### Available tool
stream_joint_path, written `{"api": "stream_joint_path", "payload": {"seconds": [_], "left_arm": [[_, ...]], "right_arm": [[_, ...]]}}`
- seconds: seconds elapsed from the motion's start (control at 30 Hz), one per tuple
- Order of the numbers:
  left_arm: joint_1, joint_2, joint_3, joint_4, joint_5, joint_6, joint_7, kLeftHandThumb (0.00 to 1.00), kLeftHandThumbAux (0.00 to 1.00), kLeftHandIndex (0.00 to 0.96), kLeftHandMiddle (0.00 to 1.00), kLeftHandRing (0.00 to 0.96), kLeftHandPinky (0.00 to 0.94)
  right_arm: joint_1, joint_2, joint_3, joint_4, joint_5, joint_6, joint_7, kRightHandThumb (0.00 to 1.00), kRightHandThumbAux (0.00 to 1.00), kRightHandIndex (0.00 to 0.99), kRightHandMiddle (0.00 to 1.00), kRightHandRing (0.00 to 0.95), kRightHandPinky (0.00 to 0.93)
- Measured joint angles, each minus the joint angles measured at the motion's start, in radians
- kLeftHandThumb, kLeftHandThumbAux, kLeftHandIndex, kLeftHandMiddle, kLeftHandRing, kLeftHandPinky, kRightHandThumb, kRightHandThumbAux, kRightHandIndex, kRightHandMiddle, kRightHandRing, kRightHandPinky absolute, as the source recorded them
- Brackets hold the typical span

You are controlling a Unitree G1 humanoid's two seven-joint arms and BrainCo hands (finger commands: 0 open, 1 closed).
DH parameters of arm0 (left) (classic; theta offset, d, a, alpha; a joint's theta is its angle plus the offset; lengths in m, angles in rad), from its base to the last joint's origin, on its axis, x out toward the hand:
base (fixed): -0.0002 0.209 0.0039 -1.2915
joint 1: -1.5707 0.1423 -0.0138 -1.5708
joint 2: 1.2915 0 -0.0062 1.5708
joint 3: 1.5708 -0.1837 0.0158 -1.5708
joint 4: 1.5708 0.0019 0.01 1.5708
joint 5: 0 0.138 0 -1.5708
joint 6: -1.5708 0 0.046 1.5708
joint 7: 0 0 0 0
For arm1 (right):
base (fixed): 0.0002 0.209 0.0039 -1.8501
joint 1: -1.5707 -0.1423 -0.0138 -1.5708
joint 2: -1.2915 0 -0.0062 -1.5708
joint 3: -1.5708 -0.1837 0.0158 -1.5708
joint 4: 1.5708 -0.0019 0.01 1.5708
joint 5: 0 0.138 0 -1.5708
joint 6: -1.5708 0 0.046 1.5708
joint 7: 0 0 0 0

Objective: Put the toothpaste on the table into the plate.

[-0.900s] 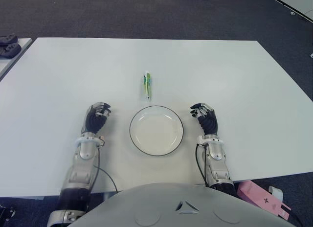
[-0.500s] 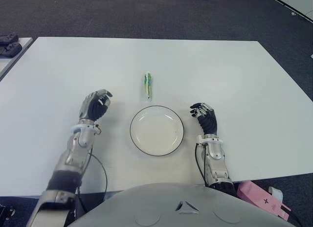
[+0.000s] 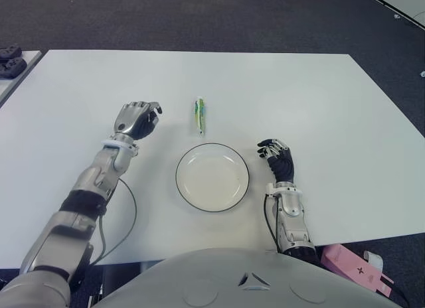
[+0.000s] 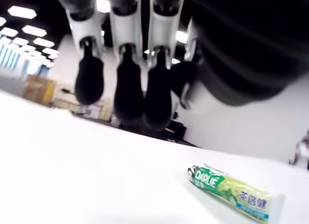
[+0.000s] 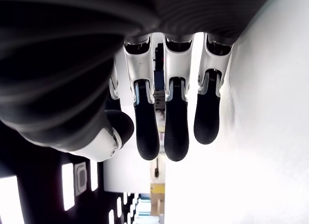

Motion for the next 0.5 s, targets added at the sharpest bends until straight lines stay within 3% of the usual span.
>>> {"api": "stream_joint_path", "payload": {"seconds": [0.1, 0.27, 0.4, 0.5], "left_arm": [[-0.043, 0.006, -0.031, 0.027, 0.027, -0.005, 0.011, 0.771, 0.704, 0.412, 0.591, 0.643, 0.600], [-0.149, 0.015, -0.109, 0.147, 0.083, -0.053, 0.076, 0.824, 0.682, 0.430, 0.476, 0.481, 0.472], [-0.239, 0.025, -0.187, 0.271, 0.144, -0.107, 0.142, 0.723, 0.706, 0.415, 0.356, 0.382, 0.411], [-0.312, 0.027, -0.260, 0.376, 0.204, -0.137, 0.214, 0.569, 0.654, 0.257, 0.272, 0.289, 0.321]], "right_arm": [[0.000, -0.001, 0.000, 0.003, 0.000, -0.004, -0.003, 0.710, 0.728, 0.430, 0.480, 0.496, 0.487], [-0.001, -0.002, 0.000, 0.011, -0.003, -0.010, -0.008, 0.710, 0.728, 0.430, 0.484, 0.498, 0.488], [-0.001, -0.003, 0.000, 0.013, -0.005, -0.013, -0.012, 0.710, 0.728, 0.431, 0.486, 0.498, 0.486], [0.000, -0.003, 0.000, 0.014, -0.007, -0.020, -0.016, 0.710, 0.728, 0.431, 0.485, 0.496, 0.487]]}}
